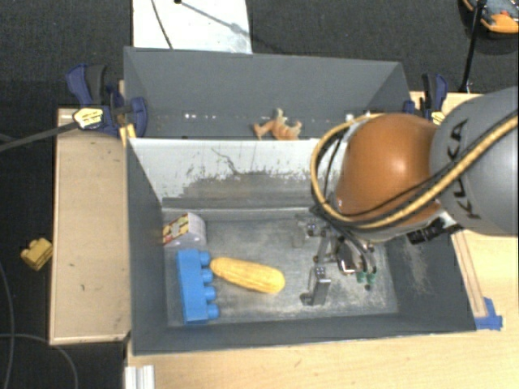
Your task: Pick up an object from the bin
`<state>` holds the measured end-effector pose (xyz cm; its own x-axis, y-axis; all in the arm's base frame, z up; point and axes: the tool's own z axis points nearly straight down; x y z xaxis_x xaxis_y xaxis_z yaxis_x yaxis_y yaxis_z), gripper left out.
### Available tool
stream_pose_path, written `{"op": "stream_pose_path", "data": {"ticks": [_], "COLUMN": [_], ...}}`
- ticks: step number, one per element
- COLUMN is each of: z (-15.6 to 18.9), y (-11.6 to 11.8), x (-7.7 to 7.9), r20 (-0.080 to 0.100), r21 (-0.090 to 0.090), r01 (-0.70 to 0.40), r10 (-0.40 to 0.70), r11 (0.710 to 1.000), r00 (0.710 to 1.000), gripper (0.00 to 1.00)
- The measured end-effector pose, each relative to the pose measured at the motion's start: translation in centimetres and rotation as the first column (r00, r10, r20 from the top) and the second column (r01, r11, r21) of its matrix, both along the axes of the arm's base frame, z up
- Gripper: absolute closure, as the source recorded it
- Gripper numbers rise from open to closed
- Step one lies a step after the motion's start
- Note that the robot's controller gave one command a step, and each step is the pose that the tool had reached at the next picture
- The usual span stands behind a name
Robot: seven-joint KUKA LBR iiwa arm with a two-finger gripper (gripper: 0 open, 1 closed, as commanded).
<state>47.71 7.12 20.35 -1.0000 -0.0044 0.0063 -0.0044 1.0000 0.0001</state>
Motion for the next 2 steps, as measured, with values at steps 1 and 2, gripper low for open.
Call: {"op": "stream_pose_path", "data": {"ticks": [1, 2], "z": [0.4, -6.7], "y": [0.0, 3.0], "x": [0.2, 0.8], "r20": [0.009, 0.014], "r21": [0.001, 0.002], "r01": [0.003, -0.011], "r10": [-0.003, 0.011], "r11": [1.000, 1.000], "r00": [1.000, 1.000], "gripper": [0.00, 0.00]}}
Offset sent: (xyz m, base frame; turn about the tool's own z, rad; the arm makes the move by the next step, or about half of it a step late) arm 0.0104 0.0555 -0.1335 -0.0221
